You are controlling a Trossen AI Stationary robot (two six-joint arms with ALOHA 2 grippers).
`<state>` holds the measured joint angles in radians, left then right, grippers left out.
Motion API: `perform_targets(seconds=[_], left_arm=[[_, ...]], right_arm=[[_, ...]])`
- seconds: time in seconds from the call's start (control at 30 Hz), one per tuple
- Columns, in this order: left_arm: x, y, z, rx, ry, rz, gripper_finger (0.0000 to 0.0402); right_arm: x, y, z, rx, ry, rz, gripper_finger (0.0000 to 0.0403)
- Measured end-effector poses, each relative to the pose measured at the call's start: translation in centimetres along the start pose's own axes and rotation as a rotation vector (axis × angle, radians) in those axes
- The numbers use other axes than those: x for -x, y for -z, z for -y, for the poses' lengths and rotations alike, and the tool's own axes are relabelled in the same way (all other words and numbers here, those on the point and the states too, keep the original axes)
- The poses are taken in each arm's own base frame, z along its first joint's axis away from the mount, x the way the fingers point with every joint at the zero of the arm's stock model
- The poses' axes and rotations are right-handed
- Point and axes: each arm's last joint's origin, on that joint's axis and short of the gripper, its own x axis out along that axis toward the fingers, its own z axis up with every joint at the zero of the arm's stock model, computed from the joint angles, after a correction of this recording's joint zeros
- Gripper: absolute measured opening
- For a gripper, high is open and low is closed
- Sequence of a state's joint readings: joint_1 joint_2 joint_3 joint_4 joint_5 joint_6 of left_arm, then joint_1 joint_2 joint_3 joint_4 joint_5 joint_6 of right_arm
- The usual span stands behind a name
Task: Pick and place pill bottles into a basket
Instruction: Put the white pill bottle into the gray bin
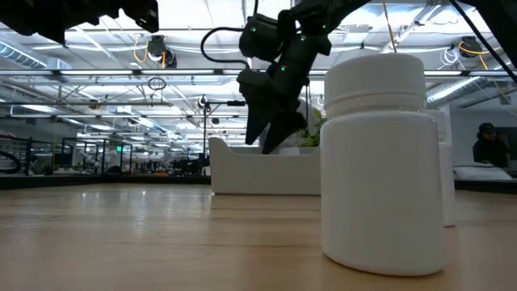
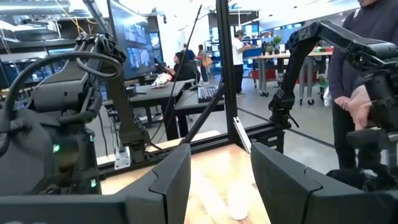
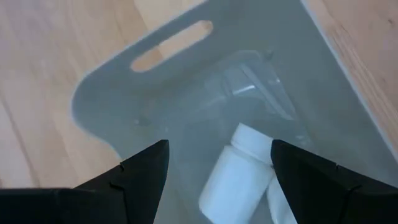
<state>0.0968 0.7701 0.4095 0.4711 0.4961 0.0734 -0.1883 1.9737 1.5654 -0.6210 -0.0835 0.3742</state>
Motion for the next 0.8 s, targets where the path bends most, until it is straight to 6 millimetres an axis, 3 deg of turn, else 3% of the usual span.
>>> perform_targets(seconds=[0.37, 0.63, 0.8], left_arm=[[0.0, 0.0, 0.0, -0.005, 0.002, -0.004, 0.0175], [0.0, 0.0, 0.0, 0.004, 0.002, -0.003, 0.0175], [0.0, 0.1, 0.0, 0.008, 0.002, -0.007, 0.0175]], right_arm=[[-0.2, 0.1, 0.3, 0.019, 0.012, -0.014, 0.0279], [-3.2, 0.4, 1.3, 0.023, 0.015, -0.080, 0.0279], [-3.3, 0.4, 1.4, 0.026, 0.042, -0.072, 0.0279]])
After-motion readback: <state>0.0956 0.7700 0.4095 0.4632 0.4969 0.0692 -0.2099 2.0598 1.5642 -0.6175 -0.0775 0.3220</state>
